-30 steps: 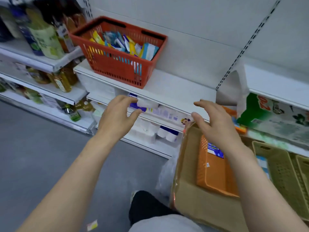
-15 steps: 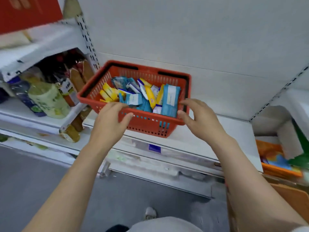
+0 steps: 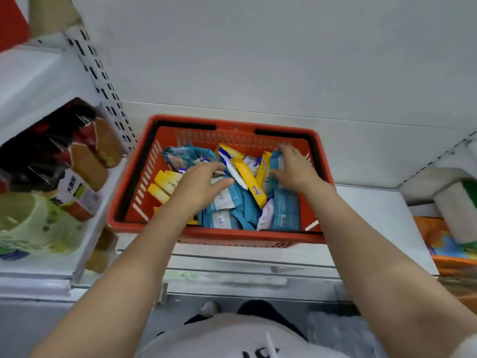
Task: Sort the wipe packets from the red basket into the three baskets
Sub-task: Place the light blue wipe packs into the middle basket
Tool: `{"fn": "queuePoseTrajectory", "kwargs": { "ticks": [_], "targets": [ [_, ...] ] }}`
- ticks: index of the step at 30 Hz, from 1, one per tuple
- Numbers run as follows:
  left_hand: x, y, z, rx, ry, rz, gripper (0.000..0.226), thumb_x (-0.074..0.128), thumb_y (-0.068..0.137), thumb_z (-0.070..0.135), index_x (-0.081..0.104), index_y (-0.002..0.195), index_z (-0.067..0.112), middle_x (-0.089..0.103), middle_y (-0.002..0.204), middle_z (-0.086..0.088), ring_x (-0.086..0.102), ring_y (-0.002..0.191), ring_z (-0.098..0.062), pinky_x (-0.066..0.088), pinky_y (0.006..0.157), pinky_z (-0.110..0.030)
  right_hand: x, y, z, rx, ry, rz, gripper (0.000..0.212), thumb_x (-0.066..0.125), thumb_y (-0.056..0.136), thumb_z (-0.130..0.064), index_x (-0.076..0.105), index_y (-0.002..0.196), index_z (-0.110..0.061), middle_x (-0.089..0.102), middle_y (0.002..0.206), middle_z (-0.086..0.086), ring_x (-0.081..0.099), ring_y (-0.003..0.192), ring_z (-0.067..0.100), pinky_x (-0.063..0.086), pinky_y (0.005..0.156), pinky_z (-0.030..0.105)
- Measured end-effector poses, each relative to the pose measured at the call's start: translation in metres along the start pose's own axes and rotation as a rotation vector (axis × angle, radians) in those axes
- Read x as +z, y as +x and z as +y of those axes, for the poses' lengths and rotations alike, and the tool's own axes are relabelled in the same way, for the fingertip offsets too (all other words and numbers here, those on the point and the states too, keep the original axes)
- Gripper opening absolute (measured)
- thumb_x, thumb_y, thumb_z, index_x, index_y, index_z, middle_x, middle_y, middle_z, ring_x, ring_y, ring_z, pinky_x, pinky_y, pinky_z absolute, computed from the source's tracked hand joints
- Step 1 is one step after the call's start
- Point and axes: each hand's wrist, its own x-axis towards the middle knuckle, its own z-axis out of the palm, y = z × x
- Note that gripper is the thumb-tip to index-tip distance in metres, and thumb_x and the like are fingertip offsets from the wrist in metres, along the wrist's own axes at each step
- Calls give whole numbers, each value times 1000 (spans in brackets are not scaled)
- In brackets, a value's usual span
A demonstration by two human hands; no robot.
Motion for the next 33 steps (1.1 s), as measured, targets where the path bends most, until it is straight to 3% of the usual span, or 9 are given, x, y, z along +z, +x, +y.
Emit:
{"fn": "queuePoseTrajectory", "kwargs": {
  "ticks": [5, 10, 14, 17, 20, 23, 26, 29, 33],
  "targets": [
    [-2, 34, -12, -28, -55, -182, 49, 63, 92, 46, 59, 133, 19, 61, 131, 0, 56, 118, -18, 43, 88, -29, 2, 7, 0, 52, -77, 38, 71, 80, 78, -28, 43, 138, -15, 51, 130, 13, 55, 115, 33, 47, 91, 39],
    [-3, 55, -20, -98, -117, -266, 37, 60, 91, 54, 63, 114, 26, 64, 121, 4, 58, 112, -16, 48, 93, -34, -5, 3, 2, -18, -55, 139, 28, 79, 79, -25, 73, 106, -18, 68, 101, 8, 65, 91, 25, 47, 75, 29],
    [-5, 61, -19, -168, -51, -358, 50, 47, 91, 66, 61, 111, 23, 60, 120, 0, 55, 109, -19, 45, 91, -37, -29, -2, -16, -65, 330, 295, 11, 76, 84, -20, 76, 94, -15, 69, 79, 2, 61, 61, 3, 43, 59, 8],
    [-1, 63, -18, -212, 32, -485, 69, 36, 90, 74, 55, 131, 22, 54, 136, -3, 50, 119, -22, 41, 92, -36, -37, -4, -29, -76, 677, 199, 2, 69, 91, -15, 70, 92, -16, 72, 78, 9, 72, 67, 11, 57, 63, 19],
    [-6, 61, -15, -198, 113, -474, 70, 36, 91, 72, 56, 134, 20, 55, 137, -5, 51, 120, -23, 41, 91, -36, -31, -4, -31, -28, 670, 107, 15, 67, 93, -30, 63, 84, -17, 73, 82, 9, 74, 72, 15, 61, 67, 31],
    [-5, 59, -17, -183, 63, -393, 58, 61, 88, 60, 62, 126, 16, 61, 130, -6, 57, 113, -22, 46, 92, -38, -19, -7, -18, 48, 490, 118, 40, 73, 82, -51, 61, 67, -15, 66, 66, -3, 64, 64, 11, 56, 63, 32],
    [-3, 50, -21, -191, -60, -368, 37, 81, 79, 38, 67, 104, 15, 63, 102, -8, 60, 97, -22, 45, 86, -33, -2, -15, -8, 75, 390, 58, 23, 83, 76, -29, 62, 82, -24, 62, 76, -4, 58, 70, 12, 54, 71, 35],
    [-5, 44, -21, -191, -217, -293, 48, 83, 78, 27, 41, 58, 17, 38, 56, 7, 38, 55, -13, 30, 60, -29, 4, -23, -7, 106, 317, -30, 64, 87, 71, -28, 56, 127, -24, 59, 117, 5, 59, 101, 18, 48, 87, 29],
    [-13, 38, -24, -220, -400, -158, 15, 82, 80, 19, 68, 82, 14, 73, 84, -2, 71, 83, -23, 57, 81, -45, -3, -28, -12, 175, 250, -226, 68, 87, 69, -42, 62, 129, -21, 61, 122, -1, 59, 109, 17, 46, 89, 27]
  ]
}}
